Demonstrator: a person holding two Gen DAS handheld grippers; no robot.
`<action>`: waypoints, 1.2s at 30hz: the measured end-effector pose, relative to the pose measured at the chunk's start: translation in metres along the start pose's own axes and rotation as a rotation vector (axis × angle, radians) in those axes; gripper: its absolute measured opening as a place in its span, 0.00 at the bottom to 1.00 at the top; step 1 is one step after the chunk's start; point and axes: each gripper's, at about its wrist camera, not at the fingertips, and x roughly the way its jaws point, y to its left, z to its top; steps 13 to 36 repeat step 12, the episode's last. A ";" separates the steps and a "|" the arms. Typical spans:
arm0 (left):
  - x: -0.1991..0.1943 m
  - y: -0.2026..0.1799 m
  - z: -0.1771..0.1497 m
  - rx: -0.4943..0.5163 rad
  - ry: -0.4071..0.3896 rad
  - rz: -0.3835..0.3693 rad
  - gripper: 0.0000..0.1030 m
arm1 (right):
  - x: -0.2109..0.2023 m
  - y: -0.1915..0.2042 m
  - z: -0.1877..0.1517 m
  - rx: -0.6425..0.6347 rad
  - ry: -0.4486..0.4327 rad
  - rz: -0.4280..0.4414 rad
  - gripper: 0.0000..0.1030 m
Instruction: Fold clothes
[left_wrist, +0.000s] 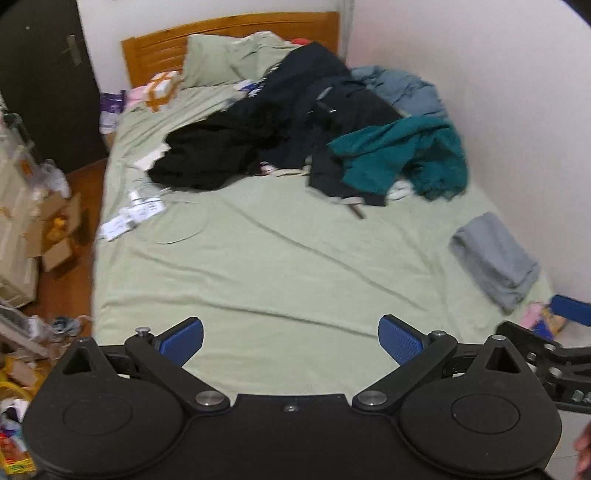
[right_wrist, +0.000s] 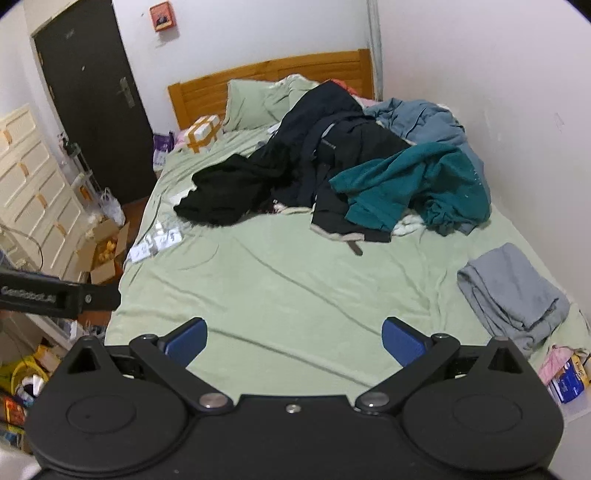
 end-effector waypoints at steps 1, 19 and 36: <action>0.001 0.004 -0.003 0.000 0.005 0.013 1.00 | 0.000 0.004 -0.002 -0.008 0.006 0.002 0.99; 0.002 0.031 -0.018 -0.060 0.050 0.019 1.00 | -0.002 0.032 0.001 -0.071 -0.013 0.004 0.99; 0.002 0.031 -0.018 -0.060 0.050 0.019 1.00 | -0.002 0.032 0.001 -0.071 -0.013 0.004 0.99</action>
